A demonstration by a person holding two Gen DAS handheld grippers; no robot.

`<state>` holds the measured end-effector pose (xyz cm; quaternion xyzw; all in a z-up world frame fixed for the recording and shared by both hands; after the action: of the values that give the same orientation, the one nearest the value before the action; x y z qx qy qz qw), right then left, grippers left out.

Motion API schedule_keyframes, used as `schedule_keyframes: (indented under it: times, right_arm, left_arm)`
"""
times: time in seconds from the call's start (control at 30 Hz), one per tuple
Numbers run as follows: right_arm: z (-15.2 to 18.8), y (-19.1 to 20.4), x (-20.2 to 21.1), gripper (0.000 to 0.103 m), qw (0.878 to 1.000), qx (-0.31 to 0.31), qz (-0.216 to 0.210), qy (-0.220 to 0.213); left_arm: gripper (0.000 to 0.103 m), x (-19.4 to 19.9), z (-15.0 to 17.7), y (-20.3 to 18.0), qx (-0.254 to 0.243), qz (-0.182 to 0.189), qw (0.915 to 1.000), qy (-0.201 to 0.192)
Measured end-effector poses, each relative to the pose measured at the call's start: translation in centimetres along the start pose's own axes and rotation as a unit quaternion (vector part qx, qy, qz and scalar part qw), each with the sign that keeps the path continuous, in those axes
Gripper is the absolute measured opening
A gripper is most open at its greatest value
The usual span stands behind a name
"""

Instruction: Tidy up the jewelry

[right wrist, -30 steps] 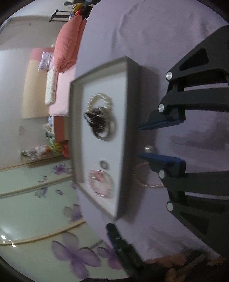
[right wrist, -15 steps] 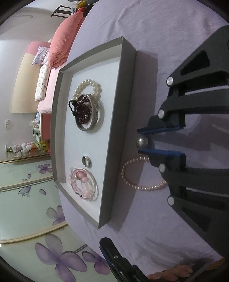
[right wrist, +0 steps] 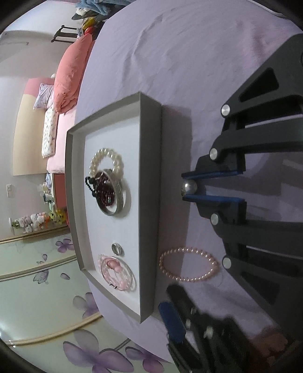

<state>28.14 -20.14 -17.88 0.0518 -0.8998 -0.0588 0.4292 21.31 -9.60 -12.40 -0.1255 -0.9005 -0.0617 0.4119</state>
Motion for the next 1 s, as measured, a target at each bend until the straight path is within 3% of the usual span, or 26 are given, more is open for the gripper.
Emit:
schedule_keyframes:
  times: [0.17,0.43,0.63,1.0]
  right_arm:
    - [0.1,0.0,0.1,0.014,1.0,-0.001,-0.001,-0.001]
    - [0.2,0.5,0.2,0.014,1.0,0.003,-0.005,-0.001]
    - [0.4,1.4,0.2,0.014,1.0,0.015,-0.004,-0.003]
    - [0.4,1.1,0.2,0.014,1.0,0.011,-0.008,-0.002]
  left_arm:
    - [0.046,-1.3,0.9,0.7,-0.022,-0.051,0.9983,0.019]
    - [0.046,-0.1,2.0,7.6,0.0,-0.111,0.9936,0.022]
    - [0.047,0.7,2.7,9.0,0.019,-0.071,0.9971,0.021]
    - [0.05,0.9,2.8,9.0,0.023,-0.066,0.9974,0.021]
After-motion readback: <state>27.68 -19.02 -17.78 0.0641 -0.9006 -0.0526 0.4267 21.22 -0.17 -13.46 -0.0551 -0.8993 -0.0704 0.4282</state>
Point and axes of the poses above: each gripper's, at about its wrist camera, not at the fingertips, and x roughly against the way its jaws point, y to its left, z to its underside, the point moved 7 cm from there along -x, roughly the way its jaws point, and after that the axes turned 4 degrees about -x, right-handed, at the moved point
